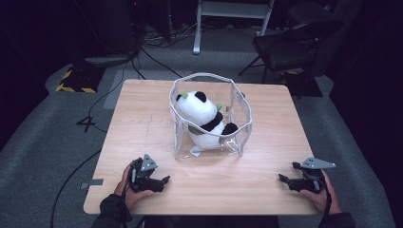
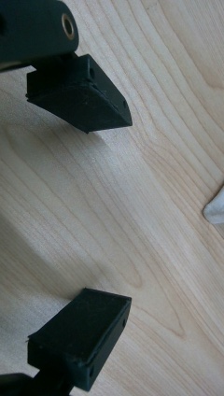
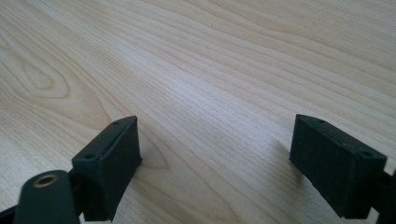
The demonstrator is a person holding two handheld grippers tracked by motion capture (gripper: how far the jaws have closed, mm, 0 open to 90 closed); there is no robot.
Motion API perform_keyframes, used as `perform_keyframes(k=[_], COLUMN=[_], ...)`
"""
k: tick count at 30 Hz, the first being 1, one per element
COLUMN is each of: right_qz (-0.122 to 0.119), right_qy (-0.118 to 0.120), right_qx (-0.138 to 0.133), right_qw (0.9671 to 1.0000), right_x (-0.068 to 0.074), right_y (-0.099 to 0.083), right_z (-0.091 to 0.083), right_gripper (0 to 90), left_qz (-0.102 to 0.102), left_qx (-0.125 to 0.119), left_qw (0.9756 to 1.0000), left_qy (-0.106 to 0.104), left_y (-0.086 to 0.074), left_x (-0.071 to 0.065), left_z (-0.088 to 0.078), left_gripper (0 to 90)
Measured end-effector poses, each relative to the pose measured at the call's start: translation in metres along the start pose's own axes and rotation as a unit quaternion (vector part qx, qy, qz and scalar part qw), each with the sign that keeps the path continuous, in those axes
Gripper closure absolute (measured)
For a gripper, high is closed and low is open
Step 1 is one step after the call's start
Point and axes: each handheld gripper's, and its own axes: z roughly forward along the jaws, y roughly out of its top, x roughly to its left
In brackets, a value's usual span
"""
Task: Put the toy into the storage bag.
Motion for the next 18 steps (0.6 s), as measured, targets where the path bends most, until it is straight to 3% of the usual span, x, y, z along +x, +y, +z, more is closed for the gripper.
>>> perform_keyframes(k=[18], right_qz=[0.0], right_qy=[0.0], right_qx=[0.0], right_qw=[1.0], right_x=[0.0], right_y=[0.0], right_z=[0.0], right_gripper=[16.3], left_qz=[0.001], left_qx=[0.0], left_qw=[1.0], left_qy=[-0.002], left_y=[0.0007], left_x=[0.0008], left_z=[0.0009], left_gripper=[13.0])
